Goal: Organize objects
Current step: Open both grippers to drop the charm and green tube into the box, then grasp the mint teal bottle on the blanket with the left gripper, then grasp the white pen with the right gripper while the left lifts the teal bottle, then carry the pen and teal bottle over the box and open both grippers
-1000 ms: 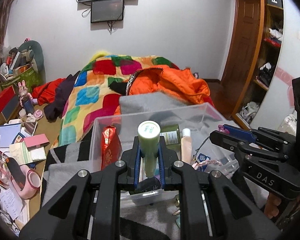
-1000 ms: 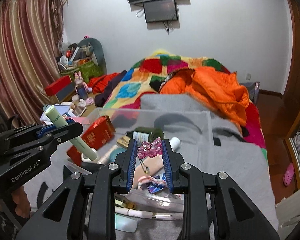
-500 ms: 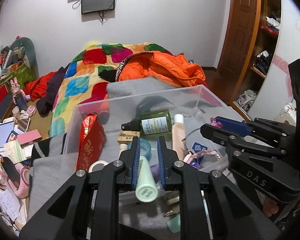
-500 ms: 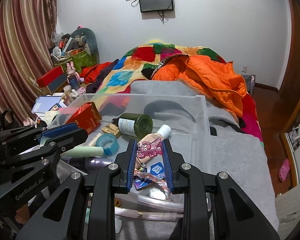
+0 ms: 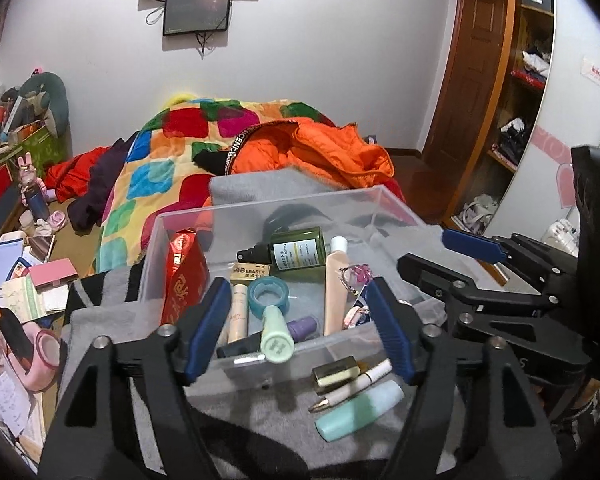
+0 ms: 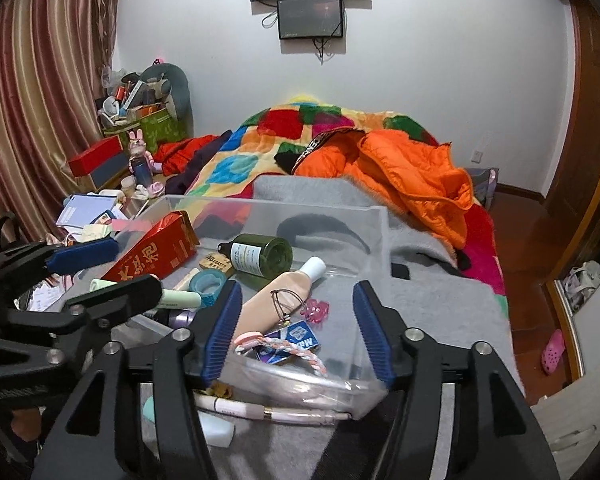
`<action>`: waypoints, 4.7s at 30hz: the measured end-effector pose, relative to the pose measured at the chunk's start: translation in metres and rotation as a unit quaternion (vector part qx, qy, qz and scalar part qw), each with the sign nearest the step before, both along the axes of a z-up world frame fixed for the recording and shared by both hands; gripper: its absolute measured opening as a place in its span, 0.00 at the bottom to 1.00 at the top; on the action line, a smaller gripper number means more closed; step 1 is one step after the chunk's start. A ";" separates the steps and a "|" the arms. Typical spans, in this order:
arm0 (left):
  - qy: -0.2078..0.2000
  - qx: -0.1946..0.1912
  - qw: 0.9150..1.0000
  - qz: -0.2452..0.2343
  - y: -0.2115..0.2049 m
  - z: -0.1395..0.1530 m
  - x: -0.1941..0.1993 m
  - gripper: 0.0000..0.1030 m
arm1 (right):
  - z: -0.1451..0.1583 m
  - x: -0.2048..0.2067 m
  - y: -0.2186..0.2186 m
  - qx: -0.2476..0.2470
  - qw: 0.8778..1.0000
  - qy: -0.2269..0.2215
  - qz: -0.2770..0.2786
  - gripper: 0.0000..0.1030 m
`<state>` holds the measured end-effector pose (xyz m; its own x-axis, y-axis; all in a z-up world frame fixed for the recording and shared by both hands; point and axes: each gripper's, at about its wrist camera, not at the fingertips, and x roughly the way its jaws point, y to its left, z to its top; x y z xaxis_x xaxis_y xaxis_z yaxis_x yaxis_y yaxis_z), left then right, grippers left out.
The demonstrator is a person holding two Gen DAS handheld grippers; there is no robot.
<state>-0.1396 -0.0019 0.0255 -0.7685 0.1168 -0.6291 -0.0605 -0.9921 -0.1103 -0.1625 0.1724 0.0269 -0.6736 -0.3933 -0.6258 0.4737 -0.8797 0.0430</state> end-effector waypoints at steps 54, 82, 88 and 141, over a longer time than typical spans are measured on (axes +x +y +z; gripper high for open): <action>-0.116 -0.027 0.993 -0.006 0.018 -0.088 0.049 0.70 | -0.063 0.037 0.037 0.059 0.995 -0.082 0.023 0.71; -0.110 -0.005 0.994 -0.013 -0.011 -0.080 0.088 0.82 | -0.073 0.043 -0.046 0.188 0.962 -0.080 0.183 0.68; -0.109 -0.008 0.994 -0.010 -0.005 -0.082 0.085 0.82 | -0.074 0.028 -0.036 0.146 0.960 -0.131 0.198 0.57; 0.001 -0.016 0.997 0.071 -0.045 -0.009 0.026 0.70 | 0.022 -0.004 0.000 -0.064 0.997 -0.018 0.028 0.10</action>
